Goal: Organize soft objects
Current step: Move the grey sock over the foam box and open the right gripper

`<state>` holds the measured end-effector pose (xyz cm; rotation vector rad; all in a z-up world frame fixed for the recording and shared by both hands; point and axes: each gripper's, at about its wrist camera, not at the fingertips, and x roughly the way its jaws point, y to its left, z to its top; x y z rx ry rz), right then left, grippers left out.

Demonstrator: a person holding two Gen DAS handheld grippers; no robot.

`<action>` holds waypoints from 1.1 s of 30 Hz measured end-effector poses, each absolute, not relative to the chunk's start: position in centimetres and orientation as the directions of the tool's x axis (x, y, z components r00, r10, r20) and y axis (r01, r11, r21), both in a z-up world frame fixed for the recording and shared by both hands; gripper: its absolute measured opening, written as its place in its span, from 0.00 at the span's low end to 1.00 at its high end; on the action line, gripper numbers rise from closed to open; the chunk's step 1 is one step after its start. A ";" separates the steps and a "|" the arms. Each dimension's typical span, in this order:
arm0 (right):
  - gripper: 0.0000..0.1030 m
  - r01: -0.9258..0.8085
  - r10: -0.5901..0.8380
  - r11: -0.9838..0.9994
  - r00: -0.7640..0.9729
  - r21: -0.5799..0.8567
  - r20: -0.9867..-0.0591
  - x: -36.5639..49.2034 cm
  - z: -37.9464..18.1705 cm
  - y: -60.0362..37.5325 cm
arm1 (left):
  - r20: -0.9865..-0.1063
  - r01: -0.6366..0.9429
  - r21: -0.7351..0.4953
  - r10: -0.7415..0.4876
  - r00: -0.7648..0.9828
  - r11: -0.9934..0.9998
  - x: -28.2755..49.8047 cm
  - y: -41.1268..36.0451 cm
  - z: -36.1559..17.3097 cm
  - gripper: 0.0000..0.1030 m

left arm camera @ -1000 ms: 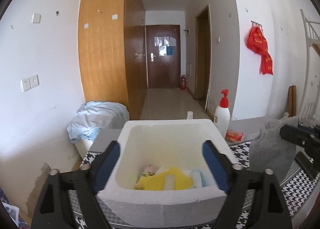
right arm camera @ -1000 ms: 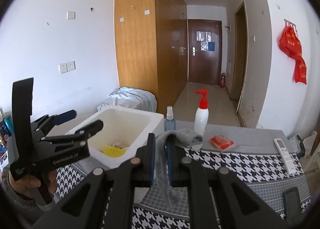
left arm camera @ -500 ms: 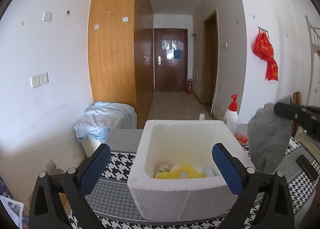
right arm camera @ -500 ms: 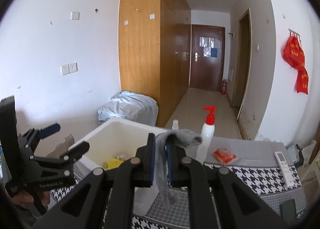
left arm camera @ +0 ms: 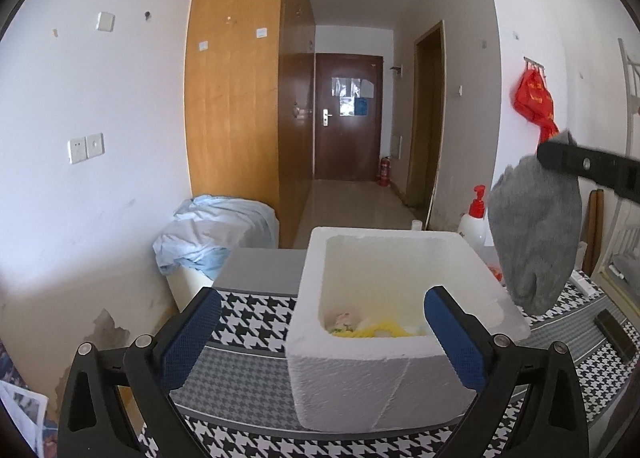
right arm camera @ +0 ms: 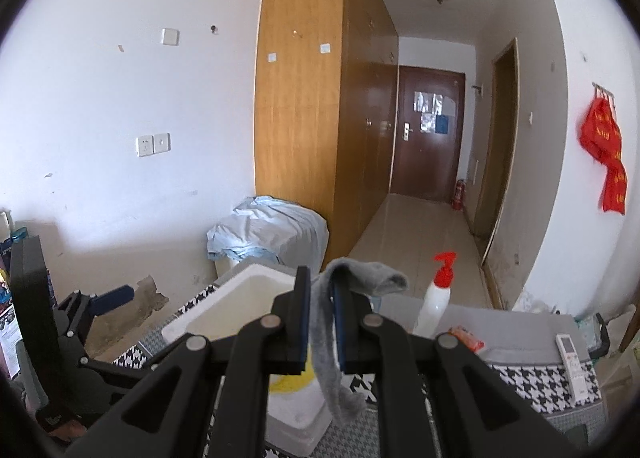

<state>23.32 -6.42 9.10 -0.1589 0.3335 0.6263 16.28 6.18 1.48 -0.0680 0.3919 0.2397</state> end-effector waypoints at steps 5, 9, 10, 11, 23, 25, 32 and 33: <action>0.13 -0.612 0.557 0.789 0.749 -0.054 -0.359 23.5 9.1 -5.1 | -0.387 -0.258 -0.035 0.224 0.894 0.966 15.9 7.0 1.3 0.99; 0.13 -0.617 0.559 0.784 0.748 -0.066 -0.358 23.6 9.3 -4.2 | -0.398 -0.268 -0.041 0.230 0.888 0.963 15.8 7.4 0.9 0.99; 0.09 -0.619 0.561 0.782 0.746 -0.065 -0.359 23.6 9.4 -4.0 | -0.398 -0.269 -0.041 0.231 0.888 0.962 15.7 7.4 0.9 0.99; 0.08 -0.622 0.563 0.781 0.744 -0.065 -0.359 23.6 9.5 -3.9 | -0.398 -0.270 -0.043 0.231 0.888 0.962 15.5 7.5 0.9 0.99; 0.08 -0.644 0.566 0.764 0.697 -0.037 -0.439 25.0 7.5 -2.3 | -0.405 -0.281 -0.055 0.236 0.883 0.958 15.1 8.2 0.3 0.99; 0.08 -0.647 0.566 0.762 0.688 -0.031 -0.455 25.2 7.2 -2.2 | -0.406 -0.281 -0.059 0.235 0.883 0.958 15.1 8.2 0.3 0.99; 0.08 -0.664 0.562 0.747 0.650 -0.023 -0.511 25.8 5.7 -1.2 | -0.408 -0.283 -0.061 0.235 0.882 0.957 14.9 8.4 0.1 0.99; 0.08 -0.665 0.558 0.746 0.645 -0.024 -0.522 25.9 5.5 -1.0 | -0.409 -0.286 -0.062 0.237 0.881 0.956 14.9 8.4 0.1 0.99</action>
